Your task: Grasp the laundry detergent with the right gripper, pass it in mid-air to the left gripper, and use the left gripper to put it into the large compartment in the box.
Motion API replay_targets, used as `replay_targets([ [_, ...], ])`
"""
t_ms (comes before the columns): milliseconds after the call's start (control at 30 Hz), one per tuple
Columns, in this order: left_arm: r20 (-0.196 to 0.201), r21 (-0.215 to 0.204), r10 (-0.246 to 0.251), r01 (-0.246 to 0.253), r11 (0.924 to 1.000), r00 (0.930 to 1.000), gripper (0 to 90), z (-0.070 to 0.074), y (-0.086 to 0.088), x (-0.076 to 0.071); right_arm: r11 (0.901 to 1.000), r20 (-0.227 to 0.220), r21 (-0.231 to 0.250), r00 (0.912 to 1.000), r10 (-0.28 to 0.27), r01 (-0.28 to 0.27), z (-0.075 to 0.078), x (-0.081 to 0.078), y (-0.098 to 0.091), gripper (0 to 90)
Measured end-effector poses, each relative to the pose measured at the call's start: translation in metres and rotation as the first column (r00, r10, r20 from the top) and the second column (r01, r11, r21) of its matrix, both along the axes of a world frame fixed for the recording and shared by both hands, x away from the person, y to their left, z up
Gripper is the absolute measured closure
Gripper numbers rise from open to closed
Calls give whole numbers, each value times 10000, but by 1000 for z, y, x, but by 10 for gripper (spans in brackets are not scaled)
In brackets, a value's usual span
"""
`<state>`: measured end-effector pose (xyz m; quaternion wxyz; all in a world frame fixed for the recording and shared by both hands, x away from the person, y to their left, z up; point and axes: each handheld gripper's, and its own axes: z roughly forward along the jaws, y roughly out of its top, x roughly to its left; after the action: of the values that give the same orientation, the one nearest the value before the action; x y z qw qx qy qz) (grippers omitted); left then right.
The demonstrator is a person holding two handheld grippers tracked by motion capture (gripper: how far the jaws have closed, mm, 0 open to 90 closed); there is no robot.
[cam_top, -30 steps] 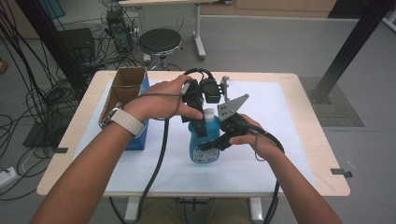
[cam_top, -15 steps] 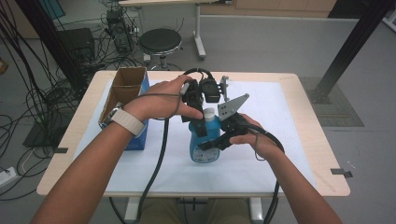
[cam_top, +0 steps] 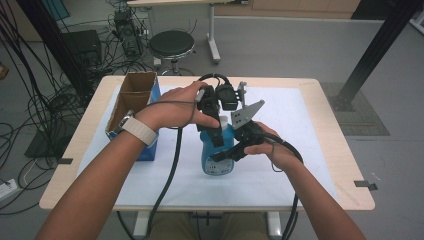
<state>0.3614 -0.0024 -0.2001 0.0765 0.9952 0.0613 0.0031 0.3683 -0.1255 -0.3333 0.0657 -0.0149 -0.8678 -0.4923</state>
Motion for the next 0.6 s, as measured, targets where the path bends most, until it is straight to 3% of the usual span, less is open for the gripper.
replay_targets([
  [600, -20, 84, -110, 110, 9999, 9999, 120, -8, -3, 2, 9999, 143, 148, 9999, 24, -26, 6, -1, 0, 434],
])
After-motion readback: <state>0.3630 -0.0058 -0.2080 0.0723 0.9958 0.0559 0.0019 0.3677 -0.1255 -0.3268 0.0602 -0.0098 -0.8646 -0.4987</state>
